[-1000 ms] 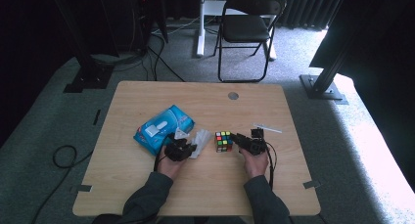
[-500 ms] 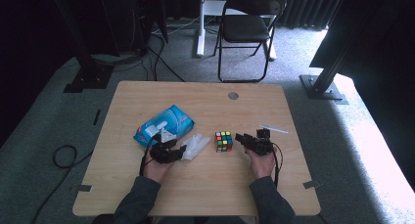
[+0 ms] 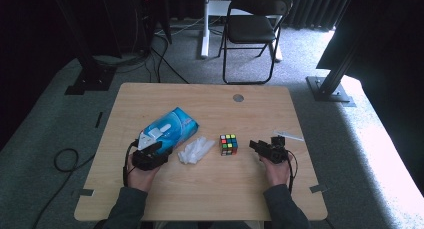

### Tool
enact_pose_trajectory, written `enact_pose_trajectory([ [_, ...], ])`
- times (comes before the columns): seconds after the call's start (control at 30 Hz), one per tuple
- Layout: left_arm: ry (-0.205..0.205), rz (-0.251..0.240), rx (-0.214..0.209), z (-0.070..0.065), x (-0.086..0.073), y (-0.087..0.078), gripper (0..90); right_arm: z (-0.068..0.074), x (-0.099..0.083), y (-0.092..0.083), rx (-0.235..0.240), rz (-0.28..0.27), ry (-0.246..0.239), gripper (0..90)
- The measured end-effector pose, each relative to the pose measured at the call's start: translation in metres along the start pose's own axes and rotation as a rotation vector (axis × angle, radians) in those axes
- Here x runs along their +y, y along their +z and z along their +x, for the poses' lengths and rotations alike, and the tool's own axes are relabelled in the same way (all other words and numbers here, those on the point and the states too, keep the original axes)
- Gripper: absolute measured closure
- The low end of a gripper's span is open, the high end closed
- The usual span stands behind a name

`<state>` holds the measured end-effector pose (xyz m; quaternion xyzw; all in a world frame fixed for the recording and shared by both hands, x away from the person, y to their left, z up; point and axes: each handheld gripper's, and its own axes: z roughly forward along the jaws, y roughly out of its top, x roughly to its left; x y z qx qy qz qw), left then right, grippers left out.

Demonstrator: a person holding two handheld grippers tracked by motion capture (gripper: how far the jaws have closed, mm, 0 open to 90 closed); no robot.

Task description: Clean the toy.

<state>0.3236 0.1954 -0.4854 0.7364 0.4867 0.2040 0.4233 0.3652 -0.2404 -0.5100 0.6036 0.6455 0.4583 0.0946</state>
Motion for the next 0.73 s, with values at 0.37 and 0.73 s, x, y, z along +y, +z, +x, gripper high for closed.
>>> enact_pose_trajectory([
  [0.37,-0.042,-0.031,0.020,0.0114,-0.0056,-0.0033,49.5,-0.0064,-0.0010,-0.0018,-0.012,-0.006,0.002,51.6],
  [0.73,-0.041,-0.036,0.024,0.0104,-0.0058,-0.0024,48.8,-0.0107,-0.0006,-0.0024,-0.025,-0.007,0.004,51.0],
])
